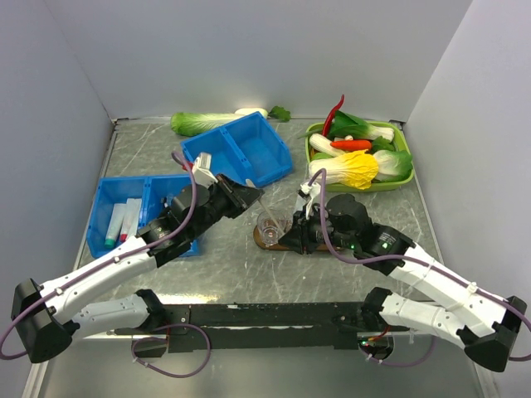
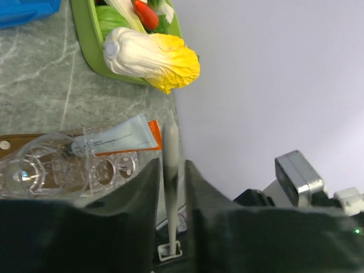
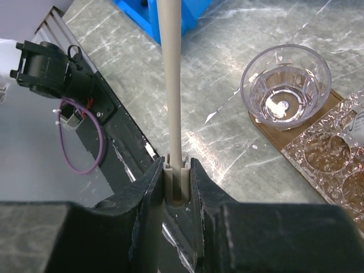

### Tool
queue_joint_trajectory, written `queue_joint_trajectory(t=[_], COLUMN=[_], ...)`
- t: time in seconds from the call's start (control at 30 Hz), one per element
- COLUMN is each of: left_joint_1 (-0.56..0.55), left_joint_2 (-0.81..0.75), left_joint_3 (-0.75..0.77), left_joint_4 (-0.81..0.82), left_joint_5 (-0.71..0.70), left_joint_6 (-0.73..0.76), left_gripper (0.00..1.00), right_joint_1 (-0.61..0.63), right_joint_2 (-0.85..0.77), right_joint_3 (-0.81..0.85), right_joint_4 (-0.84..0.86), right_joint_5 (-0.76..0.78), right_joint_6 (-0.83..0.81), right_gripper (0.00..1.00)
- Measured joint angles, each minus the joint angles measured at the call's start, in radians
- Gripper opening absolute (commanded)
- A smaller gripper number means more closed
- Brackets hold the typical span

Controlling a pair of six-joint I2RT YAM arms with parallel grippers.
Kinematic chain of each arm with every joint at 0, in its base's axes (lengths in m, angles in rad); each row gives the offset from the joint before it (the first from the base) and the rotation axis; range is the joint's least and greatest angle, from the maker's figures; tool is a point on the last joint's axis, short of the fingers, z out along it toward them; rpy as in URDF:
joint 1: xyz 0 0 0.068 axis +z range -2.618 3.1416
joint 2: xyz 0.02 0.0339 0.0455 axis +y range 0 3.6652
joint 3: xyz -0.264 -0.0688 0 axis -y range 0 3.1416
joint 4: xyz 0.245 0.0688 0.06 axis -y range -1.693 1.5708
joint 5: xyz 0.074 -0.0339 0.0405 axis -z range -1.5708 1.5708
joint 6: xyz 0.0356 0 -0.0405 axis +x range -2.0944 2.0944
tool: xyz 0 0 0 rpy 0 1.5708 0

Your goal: Prepare toiletry sets of a toothbrush and toothpaste on the tray

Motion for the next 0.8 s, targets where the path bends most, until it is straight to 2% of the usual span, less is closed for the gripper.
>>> queue_joint_trajectory(t=[0.03, 0.07, 0.2, 0.33, 0.5, 0.8], left_joint_1=[0.002, 0.006, 0.062, 0.160, 0.224, 0.237], left_joint_2=[0.001, 0.003, 0.013, 0.014, 0.000, -0.083], left_joint_3=[0.000, 0.000, 0.000, 0.031, 0.118, 0.169], left_joint_4=[0.001, 0.005, 0.017, -0.051, -0.161, -0.282], left_joint_5=[0.007, 0.020, 0.108, 0.170, 0.161, -0.027], left_joint_6=[0.013, 0.022, 0.079, 0.185, 0.345, 0.612], left_gripper=[0.57, 0.75, 0.98, 0.97, 0.96, 0.97], right_joint_1=[0.000, 0.000, -0.006, -0.016, -0.028, -0.051], right_joint_2=[-0.003, -0.006, -0.023, -0.043, -0.064, -0.024], right_joint_3=[0.000, 0.000, 0.011, 0.062, 0.143, 0.254], right_joint_4=[-0.002, -0.007, -0.078, -0.208, -0.382, -0.727], right_joint_5=[0.001, 0.009, 0.037, 0.071, 0.109, 0.159], right_joint_6=[-0.001, -0.001, -0.011, -0.028, -0.037, -0.015], right_gripper=[0.00, 0.00, 0.00, 0.00, 0.00, 0.00])
